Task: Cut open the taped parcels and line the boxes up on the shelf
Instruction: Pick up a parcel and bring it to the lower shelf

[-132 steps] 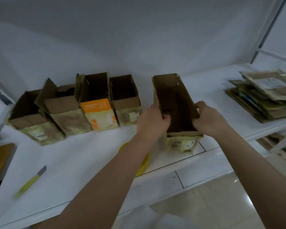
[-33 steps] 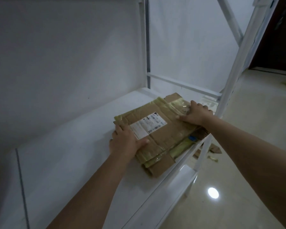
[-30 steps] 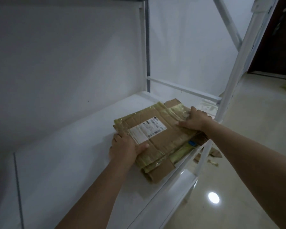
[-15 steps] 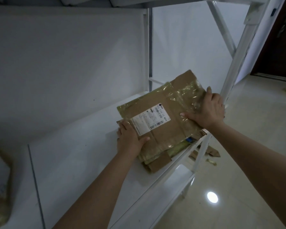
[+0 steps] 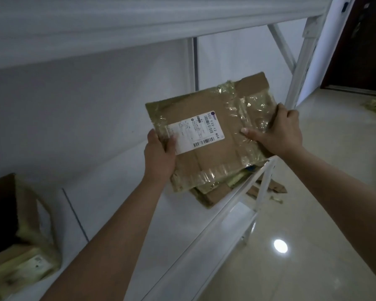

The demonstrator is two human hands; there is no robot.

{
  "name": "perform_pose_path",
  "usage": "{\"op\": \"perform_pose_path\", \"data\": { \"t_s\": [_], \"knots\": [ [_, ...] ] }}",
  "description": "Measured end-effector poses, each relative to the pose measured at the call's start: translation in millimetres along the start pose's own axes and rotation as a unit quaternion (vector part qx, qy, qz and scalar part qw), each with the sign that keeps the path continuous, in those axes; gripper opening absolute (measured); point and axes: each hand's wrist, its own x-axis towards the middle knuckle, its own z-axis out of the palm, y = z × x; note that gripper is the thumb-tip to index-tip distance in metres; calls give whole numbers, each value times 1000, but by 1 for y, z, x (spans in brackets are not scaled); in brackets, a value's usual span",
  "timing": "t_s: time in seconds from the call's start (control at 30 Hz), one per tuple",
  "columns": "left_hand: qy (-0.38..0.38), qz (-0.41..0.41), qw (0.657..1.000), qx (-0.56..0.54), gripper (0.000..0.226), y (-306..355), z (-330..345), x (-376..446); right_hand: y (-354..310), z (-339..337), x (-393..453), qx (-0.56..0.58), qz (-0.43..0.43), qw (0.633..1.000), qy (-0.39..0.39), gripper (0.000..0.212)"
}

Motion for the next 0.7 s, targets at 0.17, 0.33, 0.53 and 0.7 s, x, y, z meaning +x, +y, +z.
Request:
{"op": "perform_pose_path", "data": {
  "t_s": [0.17, 0.33, 0.53, 0.7],
  "knots": [
    [-22, 5, 1000, -22, 34, -29, -50, -42, -11, 7, -87, 63, 50, 997, 0, 120],
    [-51, 12, 998, -29, 29, -65, -127, -101, -40, 21, -193, 158, 68, 985, -15, 99],
    [-42, -19, 998, -42, 41, -86, -216, -148, -87, 22, -290, 235, 57, 967, -80, 102],
    [-11, -31, 997, -64, 43, -85, -279, -196, -122, 3, -343, 305, 74, 932, -184, 115]
  ]
}}
